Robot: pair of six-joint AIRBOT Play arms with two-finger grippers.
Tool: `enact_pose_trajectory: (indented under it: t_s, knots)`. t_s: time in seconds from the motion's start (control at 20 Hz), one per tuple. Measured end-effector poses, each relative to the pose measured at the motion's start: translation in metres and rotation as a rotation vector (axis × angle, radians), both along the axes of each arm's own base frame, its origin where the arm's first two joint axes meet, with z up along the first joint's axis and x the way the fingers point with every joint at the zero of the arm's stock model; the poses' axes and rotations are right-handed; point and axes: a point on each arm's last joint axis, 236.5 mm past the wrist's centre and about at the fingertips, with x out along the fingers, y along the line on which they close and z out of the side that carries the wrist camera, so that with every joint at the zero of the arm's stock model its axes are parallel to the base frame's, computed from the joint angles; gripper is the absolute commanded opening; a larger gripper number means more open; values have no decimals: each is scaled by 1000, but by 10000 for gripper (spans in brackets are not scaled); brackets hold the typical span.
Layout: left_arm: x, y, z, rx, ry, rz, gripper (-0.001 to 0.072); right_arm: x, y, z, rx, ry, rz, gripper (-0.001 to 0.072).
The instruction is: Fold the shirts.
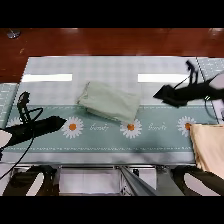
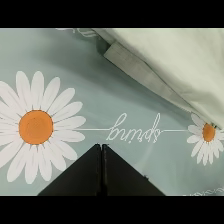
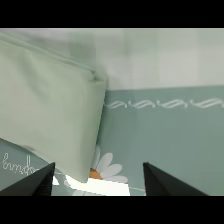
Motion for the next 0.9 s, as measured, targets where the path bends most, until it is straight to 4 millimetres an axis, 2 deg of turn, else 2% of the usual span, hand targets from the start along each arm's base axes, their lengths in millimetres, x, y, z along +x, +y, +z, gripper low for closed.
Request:
enact_pose_trajectory:
  t_s: [0.15, 0.4, 0.45, 0.5, 0.55, 0.6, 0.75, 0.9]
  knots:
    - [0, 0, 0, -1, 1, 1, 36, -15, 32, -43, 105, 68, -39, 631]
    - [1, -1, 0, -6, 1, 2, 36, -5, 82, -78, 203, 163, -11, 623]
    - [1, -1, 0, -6, 1, 2, 36, -2, 95, -82, 223, 182, 4, 572]
    - [1, -1, 0, -7, 1, 2, 36, 1, 105, -85, 233, 197, 28, 351]
    - [1, -1, 0, -6, 0, 3, 36, 5, 113, -89, 233, 203, 52, 78]
    - [1, 0, 0, -6, -2, 5, 36, 10, 120, -89, 226, 196, 93, 18]
    - [3, 0, 1, -6, -8, 9, 36, 40, 149, -50, 276, 97, 214, 17]
    - [4, 1, 2, -5, -12, 12, 36, 75, 163, 13, 256, -41, 341, 17]
